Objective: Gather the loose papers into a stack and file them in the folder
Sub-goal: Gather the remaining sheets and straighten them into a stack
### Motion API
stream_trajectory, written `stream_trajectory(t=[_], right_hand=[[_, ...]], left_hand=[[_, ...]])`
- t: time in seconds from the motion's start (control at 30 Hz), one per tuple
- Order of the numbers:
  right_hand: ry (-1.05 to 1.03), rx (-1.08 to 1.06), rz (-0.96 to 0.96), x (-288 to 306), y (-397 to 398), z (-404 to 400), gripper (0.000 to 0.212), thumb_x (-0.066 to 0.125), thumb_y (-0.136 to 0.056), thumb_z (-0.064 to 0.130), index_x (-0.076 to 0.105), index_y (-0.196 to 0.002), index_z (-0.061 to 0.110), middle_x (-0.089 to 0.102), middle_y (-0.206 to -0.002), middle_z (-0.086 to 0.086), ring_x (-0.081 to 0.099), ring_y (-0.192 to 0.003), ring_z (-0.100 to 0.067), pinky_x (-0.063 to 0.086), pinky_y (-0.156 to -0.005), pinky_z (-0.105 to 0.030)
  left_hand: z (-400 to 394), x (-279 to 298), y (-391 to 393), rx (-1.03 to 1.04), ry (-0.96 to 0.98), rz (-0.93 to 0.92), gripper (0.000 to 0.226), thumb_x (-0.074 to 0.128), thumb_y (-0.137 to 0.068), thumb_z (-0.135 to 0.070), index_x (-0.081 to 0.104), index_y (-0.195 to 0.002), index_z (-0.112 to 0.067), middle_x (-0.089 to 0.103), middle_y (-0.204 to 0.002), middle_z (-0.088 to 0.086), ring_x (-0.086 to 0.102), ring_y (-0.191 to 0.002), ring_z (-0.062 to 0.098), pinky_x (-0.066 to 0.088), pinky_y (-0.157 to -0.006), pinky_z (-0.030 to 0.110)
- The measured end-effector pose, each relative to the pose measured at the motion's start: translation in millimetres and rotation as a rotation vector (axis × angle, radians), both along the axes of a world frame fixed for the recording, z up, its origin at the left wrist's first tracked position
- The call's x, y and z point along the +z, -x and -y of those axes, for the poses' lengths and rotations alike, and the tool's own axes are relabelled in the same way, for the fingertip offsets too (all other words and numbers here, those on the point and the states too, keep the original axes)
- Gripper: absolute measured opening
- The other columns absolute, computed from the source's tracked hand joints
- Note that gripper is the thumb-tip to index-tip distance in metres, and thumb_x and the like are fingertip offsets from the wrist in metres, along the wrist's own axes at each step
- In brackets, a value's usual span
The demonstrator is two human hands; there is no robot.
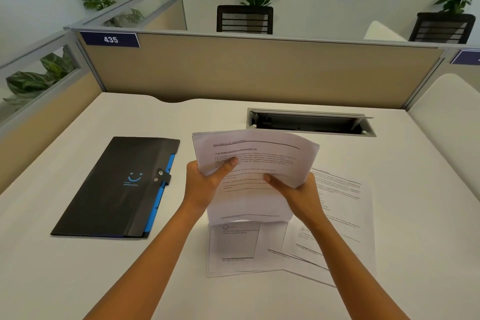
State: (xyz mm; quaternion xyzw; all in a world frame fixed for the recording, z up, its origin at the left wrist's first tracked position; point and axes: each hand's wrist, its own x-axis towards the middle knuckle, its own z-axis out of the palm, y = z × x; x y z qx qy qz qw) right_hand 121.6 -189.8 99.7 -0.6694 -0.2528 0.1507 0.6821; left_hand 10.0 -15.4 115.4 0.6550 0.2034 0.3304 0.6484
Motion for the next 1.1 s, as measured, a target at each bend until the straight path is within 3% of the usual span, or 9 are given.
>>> stream_trajectory(t=[0.47,0.7,0.9,0.97,1.07,1.1], right_hand=[[0.011,0.006,-0.014,-21.9,2.5,2.1,0.044,0.084,-0.071,0.032,0.066,-0.102,0.057,0.073,-0.102,0.023,0.071,-0.094,-0.004,0.058,-0.066,-0.018],[0.035,0.018,-0.051,-44.1,6.9,7.2,0.044,0.083,-0.077,0.019,0.068,-0.107,0.047,0.074,-0.107,0.011,0.071,-0.096,-0.012,0.061,-0.073,-0.026],[0.03,0.032,-0.082,-41.1,1.2,9.9,0.044,0.083,-0.077,0.025,0.067,-0.108,0.051,0.073,-0.108,0.015,0.07,-0.098,-0.007,0.058,-0.072,-0.02],[0.032,0.024,-0.136,-43.1,-0.2,11.9,0.043,0.085,-0.073,0.031,0.067,-0.106,0.052,0.074,-0.107,0.016,0.07,-0.097,-0.005,0.058,-0.072,-0.019],[0.031,-0.006,-0.243,-49.1,-1.7,14.6,0.042,0.087,-0.068,0.04,0.069,-0.106,0.046,0.075,-0.107,0.01,0.072,-0.096,-0.01,0.06,-0.073,-0.025],[0.042,-0.012,-0.264,-51.2,-2.2,15.4,0.04,0.087,-0.069,0.041,0.071,-0.105,0.042,0.076,-0.106,0.008,0.073,-0.094,-0.012,0.06,-0.073,-0.026]], left_hand=[[-1.3,-26.0,7.4,-0.054,0.073,-0.023,0.036,0.081,-0.071,-0.033,0.069,-0.096,-0.056,0.074,-0.097,-0.016,0.07,-0.092,0.01,0.06,-0.064,0.025],[4.1,-49.6,11.4,-0.045,0.108,-0.059,0.045,0.083,-0.067,-0.021,0.071,-0.097,-0.052,0.074,-0.098,-0.015,0.069,-0.097,0.01,0.062,-0.074,0.031],[-5.3,-45.9,11.5,-0.209,0.058,-0.144,0.048,0.087,-0.066,-0.033,0.066,-0.102,-0.057,0.071,-0.103,-0.022,0.065,-0.1,-0.001,0.058,-0.07,0.018],[-8.0,-46.6,11.5,-0.255,0.073,-0.231,0.05,0.086,-0.064,-0.042,0.066,-0.109,-0.049,0.071,-0.106,-0.016,0.066,-0.1,0.006,0.058,-0.071,0.019],[-7.9,-50.5,10.8,-0.249,0.115,-0.409,0.08,0.084,-0.058,-0.058,0.055,-0.125,-0.027,0.065,-0.114,-0.005,0.064,-0.102,0.017,0.059,-0.074,0.028],[-7.5,-52.5,10.1,-0.24,0.112,-0.439,0.08,0.082,-0.059,-0.059,0.053,-0.126,-0.024,0.063,-0.114,-0.005,0.064,-0.101,0.017,0.059,-0.073,0.029]])
